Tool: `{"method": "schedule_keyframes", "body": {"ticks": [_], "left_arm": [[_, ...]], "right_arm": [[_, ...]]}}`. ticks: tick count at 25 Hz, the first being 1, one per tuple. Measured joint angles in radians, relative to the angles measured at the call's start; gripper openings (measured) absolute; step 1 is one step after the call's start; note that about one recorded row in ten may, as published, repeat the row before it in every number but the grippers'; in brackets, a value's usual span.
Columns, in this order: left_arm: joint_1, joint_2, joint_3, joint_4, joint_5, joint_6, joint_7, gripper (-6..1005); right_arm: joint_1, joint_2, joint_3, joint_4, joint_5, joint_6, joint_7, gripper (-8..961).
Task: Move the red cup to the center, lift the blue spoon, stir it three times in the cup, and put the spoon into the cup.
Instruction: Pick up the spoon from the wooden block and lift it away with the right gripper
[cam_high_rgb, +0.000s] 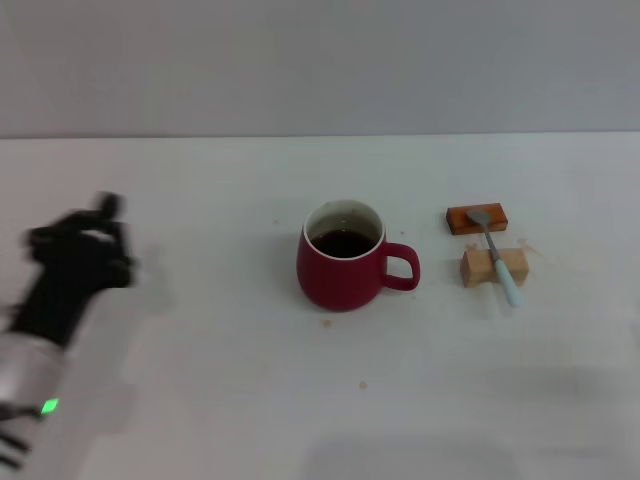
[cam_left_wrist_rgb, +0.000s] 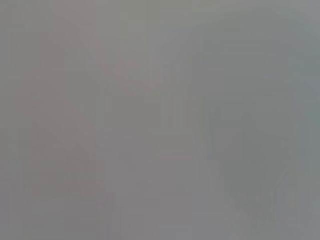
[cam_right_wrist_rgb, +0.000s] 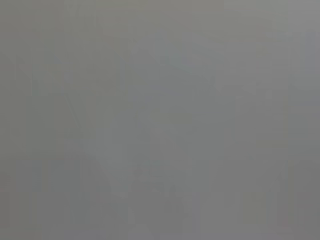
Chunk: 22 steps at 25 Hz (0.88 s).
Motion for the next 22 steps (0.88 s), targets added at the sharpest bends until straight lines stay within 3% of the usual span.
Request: {"method": "schedule_keyframes", "body": {"ticks": [5, 12, 22], "left_arm": [[0.077, 0.003, -0.113, 0.019, 0.0, 0.043, -0.211, 58], [0.091, 0.0, -0.128, 0.063, 0.001, 0.046, -0.27, 240], [0.084, -0.002, -0.127, 0.075, 0.006, 0.041, -0.269, 657]], "right_arm": [[0.001, -0.001, -0.074, 0.006, -0.001, -0.013, -0.001, 696], [0.049, -0.003, -0.114, 0.0, 0.001, 0.1, -0.002, 698], [0.096, -0.001, -0.13, 0.008, -0.002, 0.245, -0.002, 697]]}}
